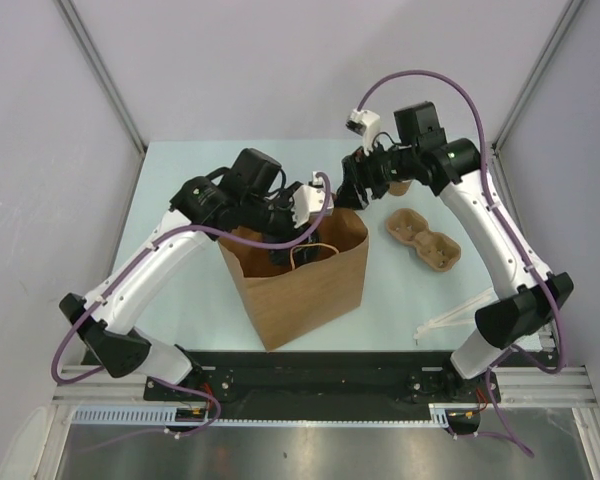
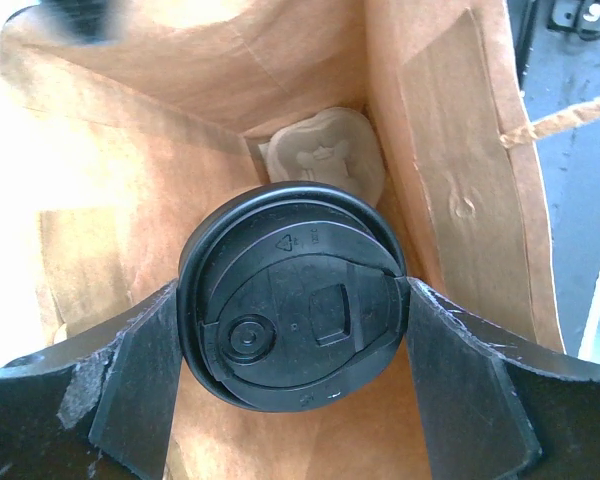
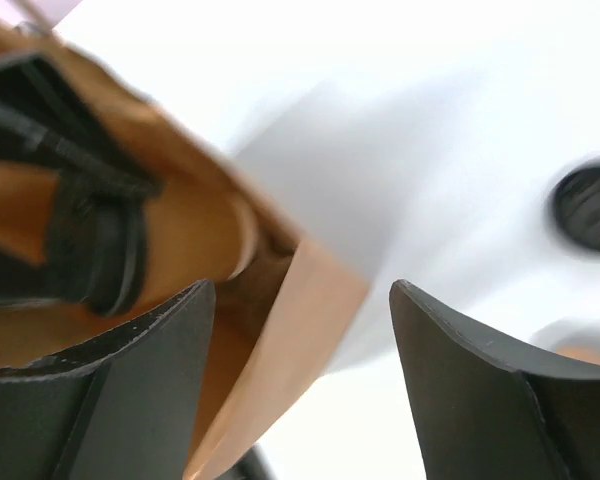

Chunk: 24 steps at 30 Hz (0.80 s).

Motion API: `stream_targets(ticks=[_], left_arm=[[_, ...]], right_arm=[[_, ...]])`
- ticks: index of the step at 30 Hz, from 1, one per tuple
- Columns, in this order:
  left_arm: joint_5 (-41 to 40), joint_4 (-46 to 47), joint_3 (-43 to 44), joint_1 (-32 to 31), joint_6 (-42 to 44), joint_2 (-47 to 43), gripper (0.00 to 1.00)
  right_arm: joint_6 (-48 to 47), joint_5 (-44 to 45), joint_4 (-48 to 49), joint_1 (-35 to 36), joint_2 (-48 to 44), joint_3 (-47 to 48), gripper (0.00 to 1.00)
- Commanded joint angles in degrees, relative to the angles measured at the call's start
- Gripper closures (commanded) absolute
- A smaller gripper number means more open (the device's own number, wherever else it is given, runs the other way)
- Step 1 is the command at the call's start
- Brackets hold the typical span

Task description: Pack the takeout coffee

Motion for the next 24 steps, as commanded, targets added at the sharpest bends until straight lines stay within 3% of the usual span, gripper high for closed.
stream_targets(ticks=[1, 10, 13, 16, 17, 20, 24], left_arm=[[3.19, -1.07, 0.66, -0.67, 3.31, -2.42, 0.71], [2.49, -1.33, -1.45, -1.02, 5.51, -3.57, 0.70], [1.44, -0.99, -2.42, -1.02, 5.77, -4.01, 0.70], [-0.58, 0.33, -4.52, -0.94, 5.86, -5.76, 0.71], [-1.28, 1.03, -5.31, -0.94, 5.78, -6.46, 0.71], [-3.13, 3.84, -8.74, -0.67, 5.25, -8.84, 0.71], [-4.28, 7.10, -12.78, 0.03, 4.46, -10.51, 0.71]], right_arm=[[-10.53, 0.96, 2.13, 1.92, 4.36, 6.85, 0.24], [-22.67, -0.89, 1.44, 9.12, 10.86, 11.33, 0.29], [-24.69, 1.03, -0.24, 11.05, 12.62, 12.22, 0.43], [-23.22, 3.15, -0.07, 10.80, 13.68, 12.92, 0.80], [-21.90, 3.68, 0.20, 10.54, 13.94, 14.14, 0.87], [-17.52, 4.12, 0.81, 9.14, 14.65, 16.69, 1.00], [-13.89, 3.16, 2.13, 8.25, 14.04, 18.73, 1.00]])
